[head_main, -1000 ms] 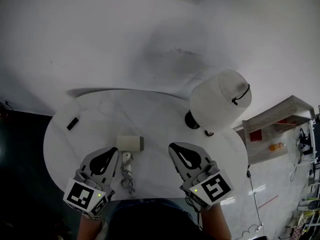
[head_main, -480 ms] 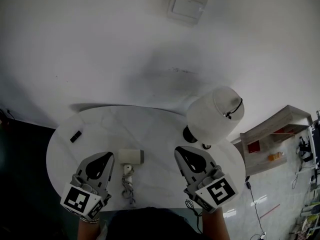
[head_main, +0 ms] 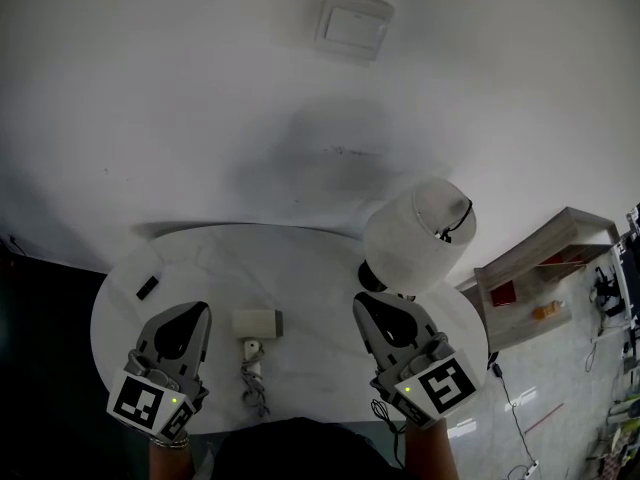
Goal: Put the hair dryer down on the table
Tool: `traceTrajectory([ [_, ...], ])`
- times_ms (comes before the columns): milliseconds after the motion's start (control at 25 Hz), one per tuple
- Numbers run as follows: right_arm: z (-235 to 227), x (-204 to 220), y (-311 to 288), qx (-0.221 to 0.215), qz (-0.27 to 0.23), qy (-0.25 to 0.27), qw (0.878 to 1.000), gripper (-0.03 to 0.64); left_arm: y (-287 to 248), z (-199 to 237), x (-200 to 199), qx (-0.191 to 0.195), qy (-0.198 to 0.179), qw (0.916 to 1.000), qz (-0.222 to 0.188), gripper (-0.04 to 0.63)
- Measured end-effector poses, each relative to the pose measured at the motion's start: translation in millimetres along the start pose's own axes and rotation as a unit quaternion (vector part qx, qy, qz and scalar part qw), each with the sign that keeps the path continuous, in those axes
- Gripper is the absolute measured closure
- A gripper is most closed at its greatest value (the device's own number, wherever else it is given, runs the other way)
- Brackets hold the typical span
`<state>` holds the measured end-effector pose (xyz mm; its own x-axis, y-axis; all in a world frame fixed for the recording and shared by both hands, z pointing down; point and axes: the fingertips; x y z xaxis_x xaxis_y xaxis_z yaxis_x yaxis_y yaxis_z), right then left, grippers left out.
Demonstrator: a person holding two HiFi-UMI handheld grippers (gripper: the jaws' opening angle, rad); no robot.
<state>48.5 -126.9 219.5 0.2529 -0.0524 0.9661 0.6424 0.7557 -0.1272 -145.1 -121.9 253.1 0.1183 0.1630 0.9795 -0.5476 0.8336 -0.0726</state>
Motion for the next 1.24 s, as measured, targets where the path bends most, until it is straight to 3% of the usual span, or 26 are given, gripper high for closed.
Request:
traceTrajectory([
  [400, -3, -7, 5, 0.009, -0.002, 0.01, 1.0, 0.598, 2, 5, -13, -0.002, -0.005, 0.9999, -0.015, 0.58],
  [1240, -4, -1, 21, 0.011, 0.003, 0.005, 1.0, 0.598, -5, -18, 12, 0.033, 0.009, 0.9993, 0.014, 0.58],
])
Point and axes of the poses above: the fingertips, and each gripper's own axes: y backward along the fingers, z to its left, x out of its underside, and after that the axes turned 8 degrees about y, right-handed
